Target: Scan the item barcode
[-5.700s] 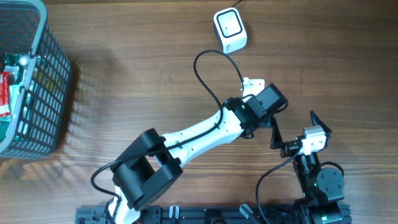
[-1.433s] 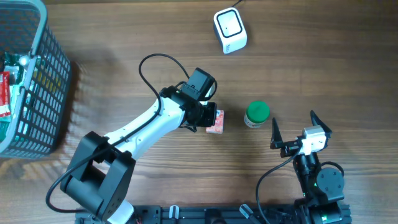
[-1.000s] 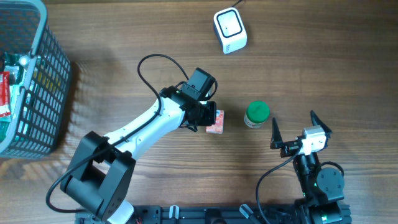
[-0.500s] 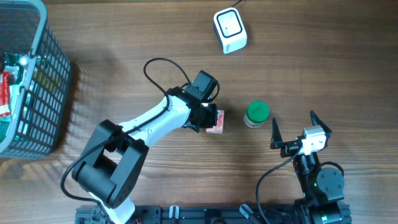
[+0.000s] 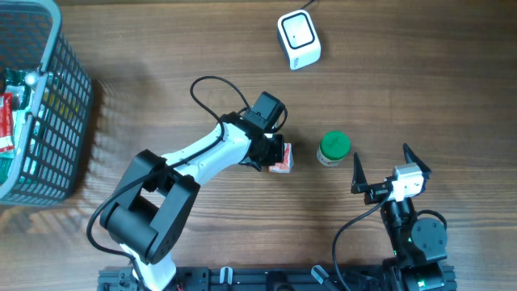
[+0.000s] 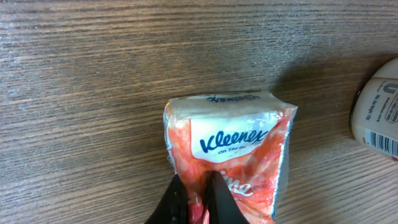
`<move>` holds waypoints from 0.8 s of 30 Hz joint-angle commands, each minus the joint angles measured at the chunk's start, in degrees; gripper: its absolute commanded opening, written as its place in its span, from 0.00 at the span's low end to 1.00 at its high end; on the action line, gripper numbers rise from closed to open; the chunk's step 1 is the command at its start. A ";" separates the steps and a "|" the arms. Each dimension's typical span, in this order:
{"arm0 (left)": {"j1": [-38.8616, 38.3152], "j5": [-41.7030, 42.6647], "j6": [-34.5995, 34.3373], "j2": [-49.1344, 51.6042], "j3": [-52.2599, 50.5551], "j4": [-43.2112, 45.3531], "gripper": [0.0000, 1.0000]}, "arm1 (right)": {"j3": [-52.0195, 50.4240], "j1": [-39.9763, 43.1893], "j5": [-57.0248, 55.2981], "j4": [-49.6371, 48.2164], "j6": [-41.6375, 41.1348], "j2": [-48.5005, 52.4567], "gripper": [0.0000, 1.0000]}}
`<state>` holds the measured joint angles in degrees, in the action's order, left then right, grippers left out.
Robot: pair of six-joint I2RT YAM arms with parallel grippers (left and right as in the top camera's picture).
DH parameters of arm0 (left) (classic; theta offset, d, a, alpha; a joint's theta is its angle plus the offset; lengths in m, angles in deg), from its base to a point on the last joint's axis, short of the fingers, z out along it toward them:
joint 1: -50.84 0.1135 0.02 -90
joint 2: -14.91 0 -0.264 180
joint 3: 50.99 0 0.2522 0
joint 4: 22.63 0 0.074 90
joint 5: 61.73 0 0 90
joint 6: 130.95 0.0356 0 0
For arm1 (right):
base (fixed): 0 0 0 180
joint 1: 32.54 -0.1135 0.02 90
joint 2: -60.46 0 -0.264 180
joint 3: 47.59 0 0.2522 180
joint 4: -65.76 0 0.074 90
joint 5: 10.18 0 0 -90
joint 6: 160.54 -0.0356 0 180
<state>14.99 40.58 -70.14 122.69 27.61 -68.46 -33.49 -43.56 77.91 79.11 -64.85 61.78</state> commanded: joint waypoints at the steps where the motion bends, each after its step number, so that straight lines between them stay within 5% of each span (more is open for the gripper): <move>1: 0.11 -3.54 0.46 -0.33 0.13 0.11 0.04 | -0.04 0.24 -0.11 -0.17 0.28 0.07 1.00; 16: -12.11 -35.12 3.34 -5.79 20.74 -19.54 0.04 | -0.04 0.24 -0.11 -0.17 0.31 0.07 1.00; 24: -20.79 -53.02 3.93 -0.13 21.31 -19.10 0.04 | -0.04 0.24 -0.11 -0.17 0.28 0.07 1.00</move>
<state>-3.15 -3.04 -67.13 118.65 48.27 -87.78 -33.49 -43.56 77.91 79.13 -64.85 61.78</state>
